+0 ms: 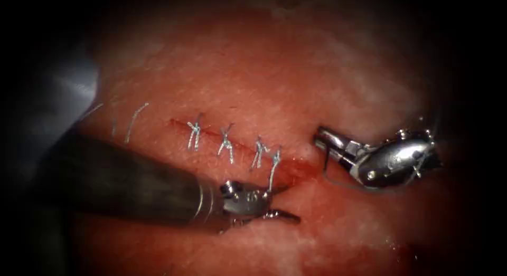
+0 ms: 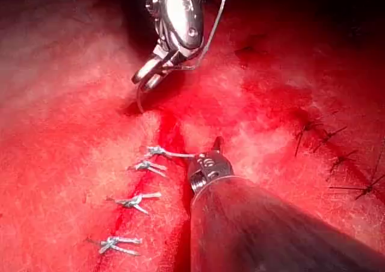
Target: Wound Closure
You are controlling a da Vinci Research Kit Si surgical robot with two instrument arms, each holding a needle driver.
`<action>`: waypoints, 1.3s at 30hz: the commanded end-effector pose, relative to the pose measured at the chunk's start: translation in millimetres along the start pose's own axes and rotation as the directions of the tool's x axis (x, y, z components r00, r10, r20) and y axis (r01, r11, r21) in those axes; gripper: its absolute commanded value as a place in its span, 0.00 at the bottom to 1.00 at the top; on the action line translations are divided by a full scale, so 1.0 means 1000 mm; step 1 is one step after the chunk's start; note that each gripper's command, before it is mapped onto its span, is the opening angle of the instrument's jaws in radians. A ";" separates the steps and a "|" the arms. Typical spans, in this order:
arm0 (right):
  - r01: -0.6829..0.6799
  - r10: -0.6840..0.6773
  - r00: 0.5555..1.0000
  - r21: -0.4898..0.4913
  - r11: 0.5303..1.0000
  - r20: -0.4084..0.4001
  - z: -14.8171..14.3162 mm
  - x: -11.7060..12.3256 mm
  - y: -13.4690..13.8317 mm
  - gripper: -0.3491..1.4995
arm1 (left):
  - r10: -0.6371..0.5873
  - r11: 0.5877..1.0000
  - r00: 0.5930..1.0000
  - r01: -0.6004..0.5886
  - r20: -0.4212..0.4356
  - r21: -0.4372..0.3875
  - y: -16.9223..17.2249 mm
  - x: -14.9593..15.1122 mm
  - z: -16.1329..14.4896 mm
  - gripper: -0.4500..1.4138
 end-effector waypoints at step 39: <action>-0.793 0.729 0.603 0.141 0.593 0.325 0.0016 -0.0069 0.0004 0.00 | 0.011 1.000 1.000 -0.011 0.029 -0.017 0.0011 -0.0024 -0.0009 0.53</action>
